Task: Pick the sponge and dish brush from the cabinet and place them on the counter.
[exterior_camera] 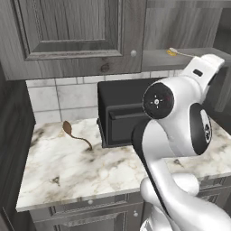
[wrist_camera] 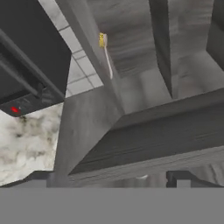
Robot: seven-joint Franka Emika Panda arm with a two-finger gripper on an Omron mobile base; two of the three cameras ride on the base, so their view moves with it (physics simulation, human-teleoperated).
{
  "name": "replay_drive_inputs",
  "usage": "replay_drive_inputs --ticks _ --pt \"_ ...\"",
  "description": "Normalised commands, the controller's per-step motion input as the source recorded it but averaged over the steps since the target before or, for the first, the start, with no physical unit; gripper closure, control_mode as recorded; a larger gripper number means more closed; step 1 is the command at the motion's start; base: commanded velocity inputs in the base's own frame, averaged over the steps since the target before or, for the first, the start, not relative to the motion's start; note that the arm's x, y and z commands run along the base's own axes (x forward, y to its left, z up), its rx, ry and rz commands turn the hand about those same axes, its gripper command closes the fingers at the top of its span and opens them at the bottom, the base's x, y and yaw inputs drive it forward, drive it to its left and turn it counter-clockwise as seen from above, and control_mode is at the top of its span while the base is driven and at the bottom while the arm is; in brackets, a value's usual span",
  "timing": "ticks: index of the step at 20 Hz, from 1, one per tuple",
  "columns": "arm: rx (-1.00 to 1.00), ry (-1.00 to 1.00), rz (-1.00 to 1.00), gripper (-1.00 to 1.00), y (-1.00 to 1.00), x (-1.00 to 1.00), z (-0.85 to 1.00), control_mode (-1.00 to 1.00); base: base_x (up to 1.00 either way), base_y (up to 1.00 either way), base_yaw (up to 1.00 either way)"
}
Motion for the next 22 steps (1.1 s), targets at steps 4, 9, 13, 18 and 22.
replay_drive_inputs --ticks 4,9,13,18,22 --pt "-0.03 0.06 -0.21 -1.0 0.0 0.28 0.14 -1.0 0.0 0.0 0.0" --pt "-0.06 0.05 -0.21 -1.0 0.0 0.22 0.46 -1.0 0.0 0.0 0.0" --pt "-0.06 0.07 -0.18 -1.0 0.0 0.27 0.25 -1.0 0.0 0.0 0.0" --pt "-0.01 0.06 -0.08 -1.0 -0.03 0.32 0.01 -1.0 0.0 0.0 0.0" --pt "0.0 0.04 0.0 -1.0 -0.11 0.27 0.0 -1.0 0.0 0.0 0.0"
